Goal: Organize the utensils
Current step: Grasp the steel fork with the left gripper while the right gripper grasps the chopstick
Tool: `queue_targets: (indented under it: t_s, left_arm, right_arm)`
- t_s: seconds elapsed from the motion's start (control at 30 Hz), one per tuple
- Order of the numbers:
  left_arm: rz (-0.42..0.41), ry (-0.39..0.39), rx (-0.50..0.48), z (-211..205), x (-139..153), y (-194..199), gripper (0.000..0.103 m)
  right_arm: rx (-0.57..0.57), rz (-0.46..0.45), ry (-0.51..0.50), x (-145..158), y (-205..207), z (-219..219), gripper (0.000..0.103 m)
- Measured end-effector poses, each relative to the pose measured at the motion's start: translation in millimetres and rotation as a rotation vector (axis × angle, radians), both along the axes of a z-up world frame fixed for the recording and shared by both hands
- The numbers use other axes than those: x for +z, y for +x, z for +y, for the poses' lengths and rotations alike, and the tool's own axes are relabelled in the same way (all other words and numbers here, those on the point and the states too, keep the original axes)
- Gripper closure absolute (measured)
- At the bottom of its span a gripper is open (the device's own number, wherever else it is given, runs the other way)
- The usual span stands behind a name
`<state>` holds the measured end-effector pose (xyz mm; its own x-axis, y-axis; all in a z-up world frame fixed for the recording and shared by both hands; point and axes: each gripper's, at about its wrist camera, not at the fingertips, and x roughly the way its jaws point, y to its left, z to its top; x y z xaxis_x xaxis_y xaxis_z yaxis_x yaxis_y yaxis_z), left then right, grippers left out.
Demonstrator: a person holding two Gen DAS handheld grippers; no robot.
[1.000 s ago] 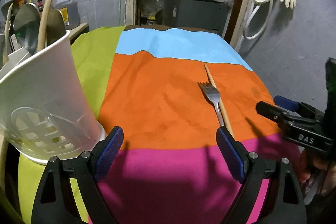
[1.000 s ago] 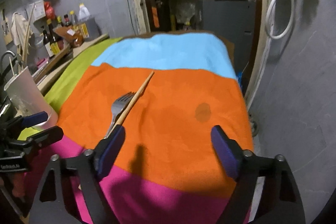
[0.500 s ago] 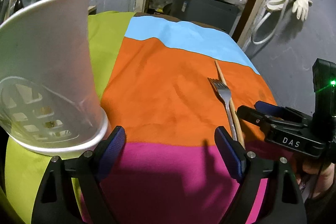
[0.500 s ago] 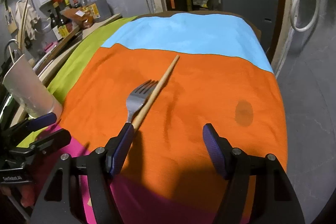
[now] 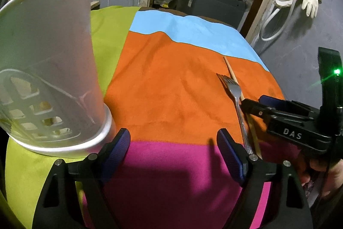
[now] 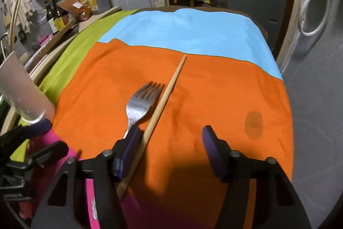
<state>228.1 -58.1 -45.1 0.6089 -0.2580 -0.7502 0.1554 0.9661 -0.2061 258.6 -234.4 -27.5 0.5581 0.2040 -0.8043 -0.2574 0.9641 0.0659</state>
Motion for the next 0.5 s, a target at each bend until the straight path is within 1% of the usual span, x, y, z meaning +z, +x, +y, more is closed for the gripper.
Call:
queue_targets:
  t_s: [0.07,0.17,0.27,0.3,0.4,0.43,0.5]
  left_arm:
    - [-0.001,0.012,-0.013,-3.2,0.6,0.6,0.03]
    - [-0.006,0.02,-0.045,-9.4,1.3,1.0,0.032]
    - [-0.007,0.021,-0.066,-14.0,2.3,3.6,0.035]
    - [-0.008,0.023,-0.067,-14.7,2.6,5.1,0.035]
    - [-0.005,0.031,-0.067,-16.7,1.7,8.7,0.036]
    - [-0.003,0.032,-0.067,-17.3,1.3,9.0,0.036]
    - [0.0,0.037,-0.07,-18.4,0.9,8.9,0.036]
  right_arm:
    - [0.008,-0.004,0.003,2.5,-3.1,-4.0,0.053]
    - [0.023,-0.002,0.002,3.7,-6.6,-10.1,0.06]
    - [0.026,0.033,0.069,1.1,-3.7,-16.2,0.063]
    - [0.029,0.034,0.071,0.3,-2.8,-14.9,0.063]
    - [0.055,0.02,0.014,-2.5,1.3,-1.9,0.063]
    - [0.06,0.013,-0.009,-2.6,3.2,1.9,0.065]
    - [0.063,0.009,-0.032,-2.6,9.0,5.3,0.075]
